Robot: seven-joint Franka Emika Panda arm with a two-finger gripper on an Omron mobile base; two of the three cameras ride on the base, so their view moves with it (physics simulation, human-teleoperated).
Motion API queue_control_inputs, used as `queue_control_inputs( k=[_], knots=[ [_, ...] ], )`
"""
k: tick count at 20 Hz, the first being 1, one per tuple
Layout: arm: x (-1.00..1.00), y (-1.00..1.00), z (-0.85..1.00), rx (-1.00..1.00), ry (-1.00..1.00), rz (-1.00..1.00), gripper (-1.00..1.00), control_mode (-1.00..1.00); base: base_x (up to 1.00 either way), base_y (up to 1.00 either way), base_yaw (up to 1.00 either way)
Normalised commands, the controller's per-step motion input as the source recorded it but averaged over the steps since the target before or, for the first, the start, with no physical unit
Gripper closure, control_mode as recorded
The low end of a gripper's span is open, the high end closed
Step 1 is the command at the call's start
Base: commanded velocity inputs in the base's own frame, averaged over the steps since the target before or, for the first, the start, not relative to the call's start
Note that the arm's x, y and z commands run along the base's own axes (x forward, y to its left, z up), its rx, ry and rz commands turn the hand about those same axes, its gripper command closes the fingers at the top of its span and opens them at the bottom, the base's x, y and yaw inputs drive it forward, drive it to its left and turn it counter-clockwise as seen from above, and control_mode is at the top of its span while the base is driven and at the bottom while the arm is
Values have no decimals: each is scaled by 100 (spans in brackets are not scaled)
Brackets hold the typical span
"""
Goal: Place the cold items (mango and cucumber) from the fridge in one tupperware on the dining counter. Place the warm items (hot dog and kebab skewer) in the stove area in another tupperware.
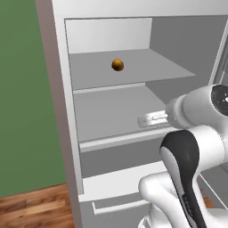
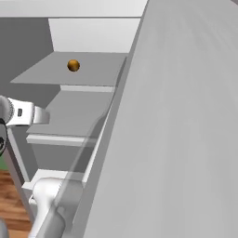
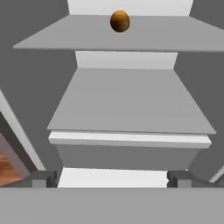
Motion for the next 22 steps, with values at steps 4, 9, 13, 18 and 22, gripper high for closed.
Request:
queue_control_inputs(
  k=[4, 9, 13, 18, 22],
  knots=[
    [18, 0, 74, -8, -14, 12, -100, -100, 0, 0, 0],
    [60, -8, 53, 0, -1, 4, -100, -100, 0, 0, 0],
    [83, 0, 36, 0, 4, 0, -100, -100, 0, 0, 0],
    [79, 0, 4, 0, 5, 0, -100, -100, 0, 0, 0],
    [73, 0, -10, 0, 4, 0, -100, -100, 0, 0, 0]
  ],
)
